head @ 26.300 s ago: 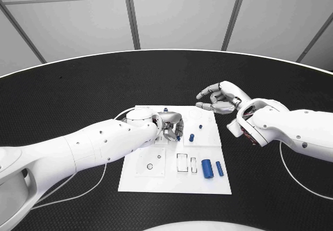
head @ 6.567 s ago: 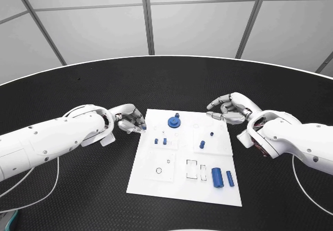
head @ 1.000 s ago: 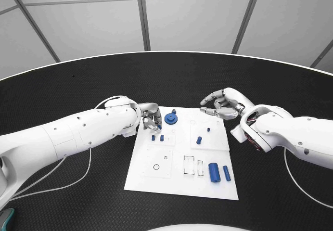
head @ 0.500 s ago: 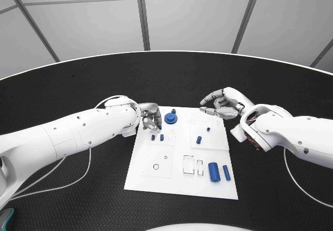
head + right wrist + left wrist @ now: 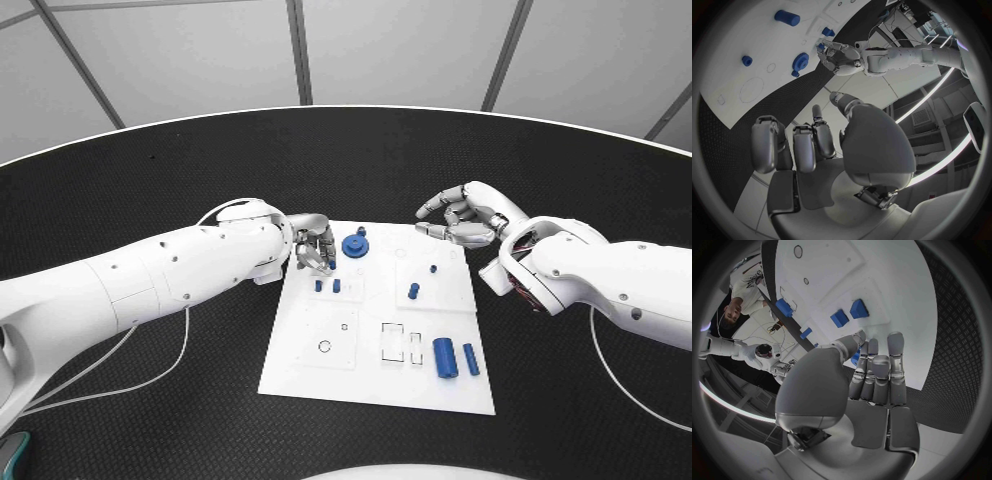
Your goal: Assemble the parts on the task board
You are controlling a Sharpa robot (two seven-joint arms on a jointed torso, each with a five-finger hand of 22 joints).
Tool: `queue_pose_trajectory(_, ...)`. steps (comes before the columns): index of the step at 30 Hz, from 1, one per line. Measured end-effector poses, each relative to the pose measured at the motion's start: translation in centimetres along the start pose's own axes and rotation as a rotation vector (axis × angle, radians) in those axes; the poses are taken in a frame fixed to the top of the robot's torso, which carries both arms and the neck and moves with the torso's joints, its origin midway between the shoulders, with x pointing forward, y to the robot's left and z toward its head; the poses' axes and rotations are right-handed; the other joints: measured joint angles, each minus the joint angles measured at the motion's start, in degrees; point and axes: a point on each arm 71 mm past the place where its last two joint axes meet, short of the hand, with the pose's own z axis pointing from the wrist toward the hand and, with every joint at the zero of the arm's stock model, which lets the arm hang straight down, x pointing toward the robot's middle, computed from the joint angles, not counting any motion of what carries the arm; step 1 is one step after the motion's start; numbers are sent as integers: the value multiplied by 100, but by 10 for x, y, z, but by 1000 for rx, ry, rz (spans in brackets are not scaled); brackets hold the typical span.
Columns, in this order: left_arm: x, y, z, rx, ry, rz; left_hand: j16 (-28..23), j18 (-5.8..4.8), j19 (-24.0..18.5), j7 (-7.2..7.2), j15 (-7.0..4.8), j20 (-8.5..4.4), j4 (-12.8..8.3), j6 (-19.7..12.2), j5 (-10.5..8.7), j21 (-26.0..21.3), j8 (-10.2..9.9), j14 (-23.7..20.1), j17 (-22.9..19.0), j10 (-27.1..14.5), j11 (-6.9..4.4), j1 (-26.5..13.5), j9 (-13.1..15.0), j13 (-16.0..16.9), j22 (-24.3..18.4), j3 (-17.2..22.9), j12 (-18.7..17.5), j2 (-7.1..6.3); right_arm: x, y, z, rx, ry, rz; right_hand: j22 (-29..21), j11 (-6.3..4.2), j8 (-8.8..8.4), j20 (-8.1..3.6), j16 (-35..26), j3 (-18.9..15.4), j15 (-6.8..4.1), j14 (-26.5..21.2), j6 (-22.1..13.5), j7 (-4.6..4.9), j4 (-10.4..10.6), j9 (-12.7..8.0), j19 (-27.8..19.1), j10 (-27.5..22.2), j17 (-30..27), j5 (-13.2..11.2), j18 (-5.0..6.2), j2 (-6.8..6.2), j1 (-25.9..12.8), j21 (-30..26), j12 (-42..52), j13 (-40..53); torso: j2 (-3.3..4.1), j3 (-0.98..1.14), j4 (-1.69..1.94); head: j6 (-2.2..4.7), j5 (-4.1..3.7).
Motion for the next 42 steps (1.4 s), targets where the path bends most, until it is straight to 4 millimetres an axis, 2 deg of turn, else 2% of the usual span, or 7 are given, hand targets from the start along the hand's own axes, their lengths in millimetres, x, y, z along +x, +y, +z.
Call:
queue_pose_trajectory(28,-3,13,-7,-24,-28,-10,0,0,10,61,32,31,0,-183,0,0,-152,-33,-38,42,41,32,-46,20,-27,0,0,-32,-2,-2,-1,6,-7,-2,0,2,0,0,-6,0,0,0,0,0,0,-7,0,-29,4,0,0,0,0,-48,-34,3,4,-4,1,-6,-4)
queue_pose_trajectory(31,-4,19,-10,-28,-45,-34,0,0,-73,51,73,66,0,-213,0,-113,-179,-129,-236,20,63,32,-46,23,-149,0,-43,-32,-4,-4,-1,13,-11,-4,0,-1,33,0,-160,73,-19,19,-1,0,-22,-19,0,-692,4,0,90,26,26,-311,-917,-376,4,-4,0,-3,-7)
queue_pose_trajectory(33,-6,24,-13,-28,-63,-65,-85,0,-112,51,87,71,3,-213,0,-170,-216,-266,-462,-14,97,60,-46,23,-194,3,-76,-60,-5,-6,-1,21,-7,-12,-317,-2,37,-54,-403,215,-32,7,-27,-5,-77,-19,-139,-1644,3,0,188,0,152,-745,-2345,-1624,1,-4,-2,3,-20)
queue_pose_trajectory(35,-8,29,-17,-24,-82,-99,-114,0,-113,51,90,72,-1,-213,0,-177,-218,-323,-558,-21,103,60,-46,23,-207,36,-76,-60,-6,-8,-2,25,3,-34,-535,66,67,-68,-554,358,-57,9,-32,-8,-122,-19,-234,-2050,3,0,224,-51,218,-1020,-3331,-2435,-6,-4,-4,12,-38)
queue_pose_trajectory(36,-9,32,-19,-19,-95,-128,-321,-1,-188,51,101,82,-16,-213,0,-245,-218,-661,-1135,-91,129,74,-46,15,-242,99,-137,-74,-7,-9,-2,26,12,-57,-725,48,81,-86,-692,570,-61,12,7,-17,-191,-19,-294,-2241,-21,0,271,-120,288,-1251,-4103,-3076,-9,-4,-5,17,-52)
queue_pose_trajectory(39,-11,40,-28,-6,-131,-213,-718,-2,-347,85,124,105,-31,-179,0,-424,-262,-992,-1607,-186,166,92,-40,-12,-339,208,-241,-92,-9,-13,-4,32,43,-131,-849,18,98,-79,-832,817,-61,13,159,-8,-389,-19,-286,-2231,-115,-112,314,-227,395,-1408,-5238,-4079,-17,-4,-9,43,-116)
queue_pose_trajectory(42,-14,51,-39,2,-174,-334,-906,-5,-383,83,132,113,-47,-181,0,-522,-262,-1035,-1727,-195,173,93,-29,-16,-402,223,-265,-92,-9,-17,-7,34,93,-253,-829,26,96,-56,-858,858,-61,13,237,-14,-470,-29,-231,-2150,-133,-243,315,-226,393,-1407,-5836,-4646,-23,-1,-13,76,-207)
